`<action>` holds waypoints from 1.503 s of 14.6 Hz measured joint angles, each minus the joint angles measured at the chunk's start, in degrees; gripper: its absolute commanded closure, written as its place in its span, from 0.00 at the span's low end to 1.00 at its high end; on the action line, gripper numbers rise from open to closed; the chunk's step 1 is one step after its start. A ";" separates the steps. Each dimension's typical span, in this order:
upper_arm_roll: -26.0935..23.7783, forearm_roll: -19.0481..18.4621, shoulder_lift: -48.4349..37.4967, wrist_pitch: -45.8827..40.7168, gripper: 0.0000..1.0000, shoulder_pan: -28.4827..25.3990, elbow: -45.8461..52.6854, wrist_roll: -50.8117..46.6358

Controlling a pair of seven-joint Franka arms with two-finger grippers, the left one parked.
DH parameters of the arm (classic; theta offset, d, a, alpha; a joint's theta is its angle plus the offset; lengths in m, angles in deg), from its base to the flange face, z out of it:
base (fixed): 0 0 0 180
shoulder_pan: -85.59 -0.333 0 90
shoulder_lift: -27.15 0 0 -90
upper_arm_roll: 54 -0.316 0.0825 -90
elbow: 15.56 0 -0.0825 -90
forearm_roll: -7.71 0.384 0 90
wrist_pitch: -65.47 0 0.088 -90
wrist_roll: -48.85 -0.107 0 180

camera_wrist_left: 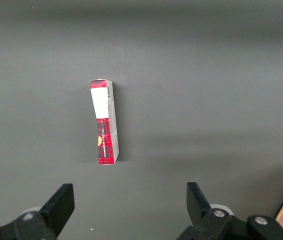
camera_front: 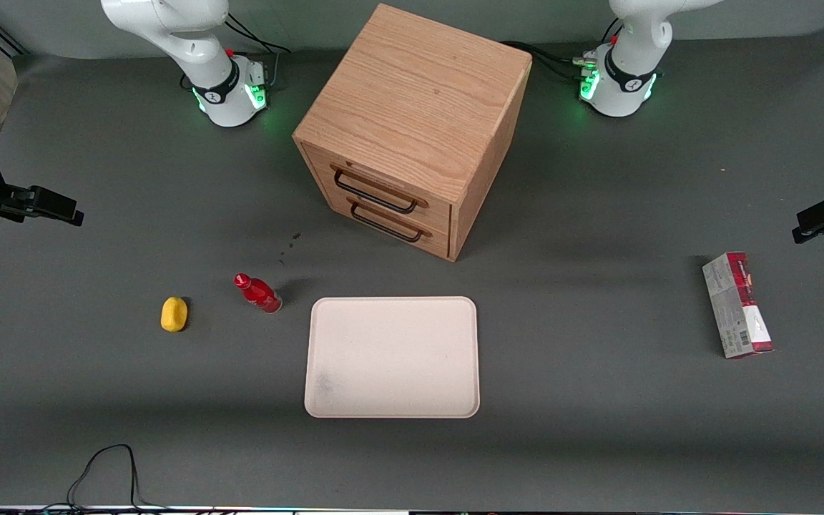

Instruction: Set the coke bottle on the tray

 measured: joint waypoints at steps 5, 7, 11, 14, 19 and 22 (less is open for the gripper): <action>0.00 0.00 0.00 -0.02 0.00 0.00 0.00 0.00; 0.00 0.00 0.00 -0.01 0.00 0.00 0.00 0.00; 0.00 0.00 0.00 0.45 0.00 -0.01 0.00 0.07; 0.00 0.00 -0.01 1.51 0.00 -0.01 0.01 1.52; -0.09 0.04 -0.02 3.69 0.00 -0.10 -0.04 2.39; -0.47 1.01 0.02 5.16 0.00 -2.14 -0.13 1.19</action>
